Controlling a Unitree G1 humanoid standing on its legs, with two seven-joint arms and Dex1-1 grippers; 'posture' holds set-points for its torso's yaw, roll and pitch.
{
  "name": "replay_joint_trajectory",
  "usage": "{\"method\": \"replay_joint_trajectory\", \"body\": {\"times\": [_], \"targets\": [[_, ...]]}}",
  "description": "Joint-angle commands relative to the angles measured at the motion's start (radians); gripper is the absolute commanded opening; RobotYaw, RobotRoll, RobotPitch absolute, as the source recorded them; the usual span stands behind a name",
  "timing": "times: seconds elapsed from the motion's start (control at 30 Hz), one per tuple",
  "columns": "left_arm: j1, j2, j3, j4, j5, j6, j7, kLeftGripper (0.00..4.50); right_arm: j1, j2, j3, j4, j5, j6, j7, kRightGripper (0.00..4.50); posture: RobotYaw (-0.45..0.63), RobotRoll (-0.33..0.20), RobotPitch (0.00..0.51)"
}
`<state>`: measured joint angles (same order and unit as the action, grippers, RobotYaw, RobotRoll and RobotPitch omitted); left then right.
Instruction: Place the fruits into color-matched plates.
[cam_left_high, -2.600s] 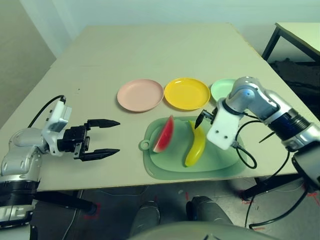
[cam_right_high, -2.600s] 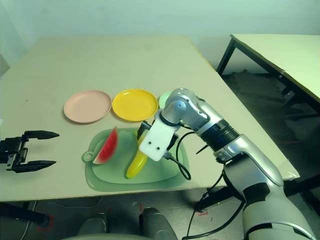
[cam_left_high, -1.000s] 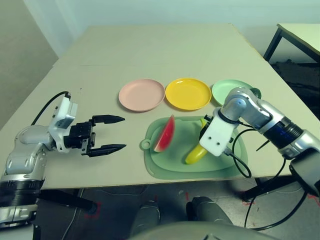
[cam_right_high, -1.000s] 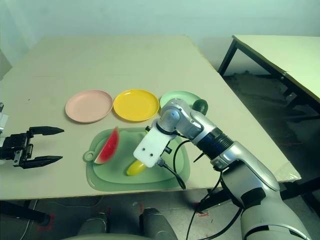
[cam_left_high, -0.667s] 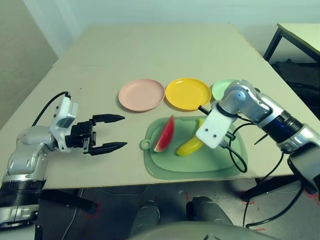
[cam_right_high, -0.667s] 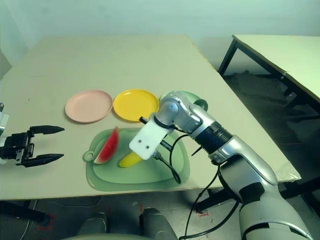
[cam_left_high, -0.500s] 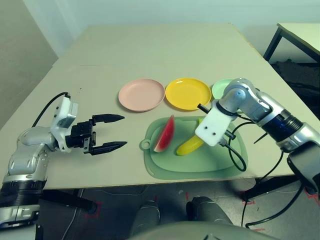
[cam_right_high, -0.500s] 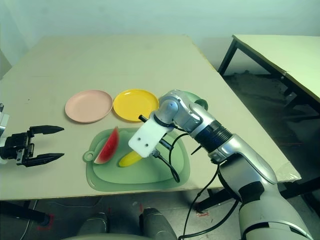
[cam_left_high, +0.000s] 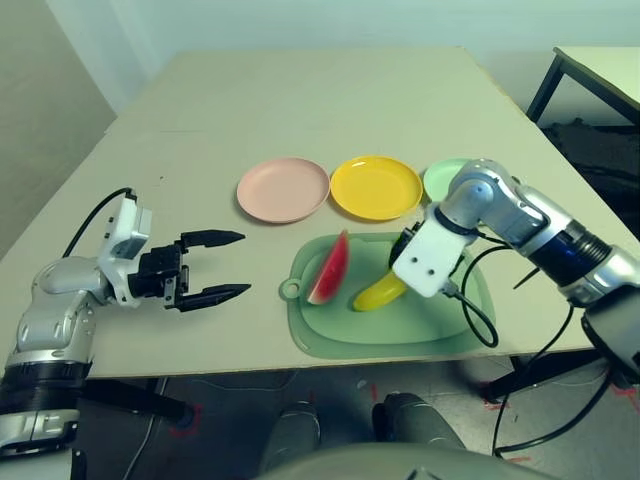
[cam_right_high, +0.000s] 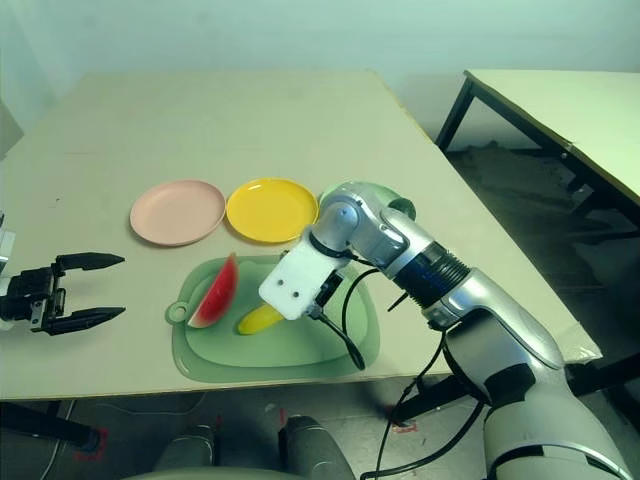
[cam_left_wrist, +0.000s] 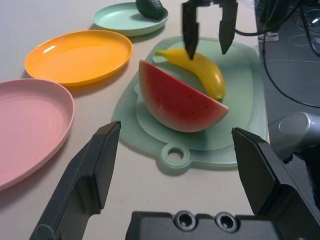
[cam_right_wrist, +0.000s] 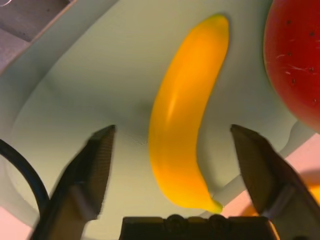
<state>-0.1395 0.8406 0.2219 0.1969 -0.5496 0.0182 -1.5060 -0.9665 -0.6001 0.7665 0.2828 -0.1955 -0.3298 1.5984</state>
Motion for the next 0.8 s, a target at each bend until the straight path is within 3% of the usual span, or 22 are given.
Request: {"method": "replay_joint_trajectory", "body": {"times": [0.03, 0.33, 0.47, 0.63, 0.8], "targets": [[0.004, -0.002, -0.007, 0.007, 0.005, -0.006, -0.019, 4.5, 0.003, 0.021, -0.012, 0.053, -0.034, -0.025, -0.019, 4.48, -0.03, 0.0, 0.039], [0.0, -0.004, -0.01, 0.009, 0.001, -0.001, -0.053, 4.5, 0.025, 0.052, -0.013, 0.108, -0.075, -0.043, -0.041, 4.48, -0.04, 0.0, 0.047], [-0.008, -0.007, -0.012, 0.018, 0.004, -0.005, -0.057, 4.5, 0.04, 0.046, -0.014, 0.093, -0.076, -0.024, -0.026, 3.63, -0.04, 0.0, 0.047], [-0.014, -0.012, -0.011, 0.029, 0.006, -0.012, -0.061, 4.5, 0.05, 0.041, -0.021, 0.078, -0.078, -0.012, -0.02, 1.74, -0.04, 0.0, 0.046], [-0.02, -0.02, -0.015, 0.045, 0.018, -0.028, -0.055, 4.5, 0.03, 0.041, -0.046, 0.075, -0.067, 0.001, -0.007, 1.65, -0.05, 0.0, 0.043]]}}
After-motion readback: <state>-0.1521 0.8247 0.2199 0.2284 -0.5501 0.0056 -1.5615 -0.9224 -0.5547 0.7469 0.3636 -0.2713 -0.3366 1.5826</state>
